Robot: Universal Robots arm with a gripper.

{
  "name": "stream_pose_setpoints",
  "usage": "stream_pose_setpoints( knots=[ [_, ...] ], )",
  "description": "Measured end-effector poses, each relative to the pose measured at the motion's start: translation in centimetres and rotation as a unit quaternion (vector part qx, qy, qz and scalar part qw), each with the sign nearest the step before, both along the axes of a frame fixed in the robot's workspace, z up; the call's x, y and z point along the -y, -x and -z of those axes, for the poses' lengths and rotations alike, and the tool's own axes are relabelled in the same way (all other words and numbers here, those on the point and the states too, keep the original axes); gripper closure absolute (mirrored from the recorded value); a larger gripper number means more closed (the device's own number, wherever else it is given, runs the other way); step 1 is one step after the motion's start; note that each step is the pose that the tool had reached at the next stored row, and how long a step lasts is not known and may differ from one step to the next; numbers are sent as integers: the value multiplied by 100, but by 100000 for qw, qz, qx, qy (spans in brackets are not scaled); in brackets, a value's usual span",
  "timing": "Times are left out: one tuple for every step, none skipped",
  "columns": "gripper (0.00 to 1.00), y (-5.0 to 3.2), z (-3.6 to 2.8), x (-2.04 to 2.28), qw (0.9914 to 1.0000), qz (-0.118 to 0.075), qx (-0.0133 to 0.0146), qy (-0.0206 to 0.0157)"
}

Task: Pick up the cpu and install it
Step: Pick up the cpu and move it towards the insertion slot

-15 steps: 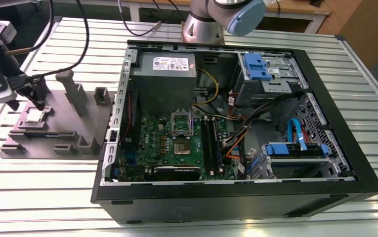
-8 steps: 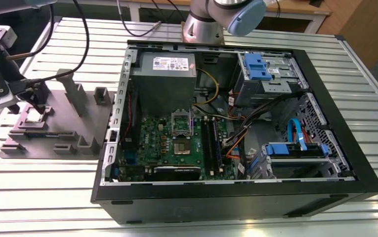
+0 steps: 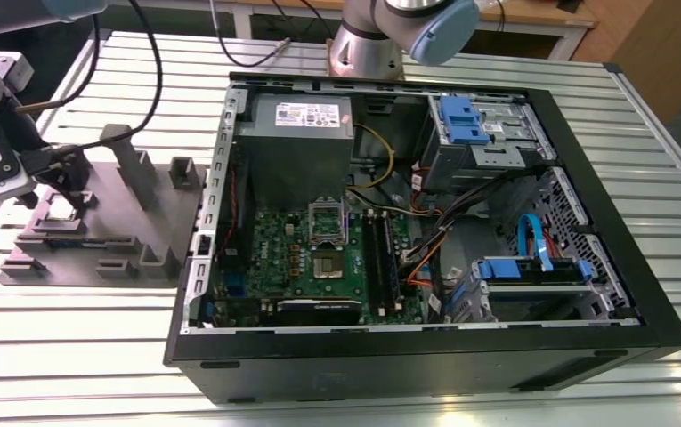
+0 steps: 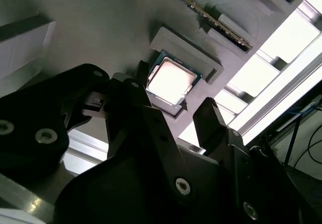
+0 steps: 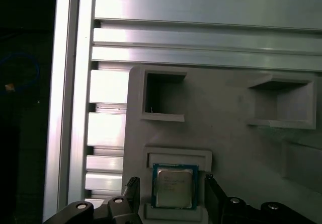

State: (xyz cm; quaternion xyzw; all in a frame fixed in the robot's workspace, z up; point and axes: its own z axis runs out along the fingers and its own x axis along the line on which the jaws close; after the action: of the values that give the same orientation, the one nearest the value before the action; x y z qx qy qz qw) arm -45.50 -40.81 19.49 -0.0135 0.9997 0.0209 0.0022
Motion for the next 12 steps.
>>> stream_pose_setpoints(
  knots=[
    [38,0,9,0,100000,0,3,-3],
    [38,0,14,0,100000,0,-3,1],
    [38,0,20,0,100000,0,2,-2],
    [38,0,25,0,100000,1,3,-2],
    [38,0,30,0,100000,0,3,-2],
    [38,0,34,0,100000,1,0,-1],
    [38,0,37,0,100000,1,-4,2],
    [38,0,37,0,100000,1,-9,5],
    [38,0,38,0,100000,3,-7,2],
    [38,0,39,0,100000,7,-1,1],
    [38,0,39,0,100000,8,4,-1],
    [38,0,40,-1,100000,24,5,-4]
  ],
)
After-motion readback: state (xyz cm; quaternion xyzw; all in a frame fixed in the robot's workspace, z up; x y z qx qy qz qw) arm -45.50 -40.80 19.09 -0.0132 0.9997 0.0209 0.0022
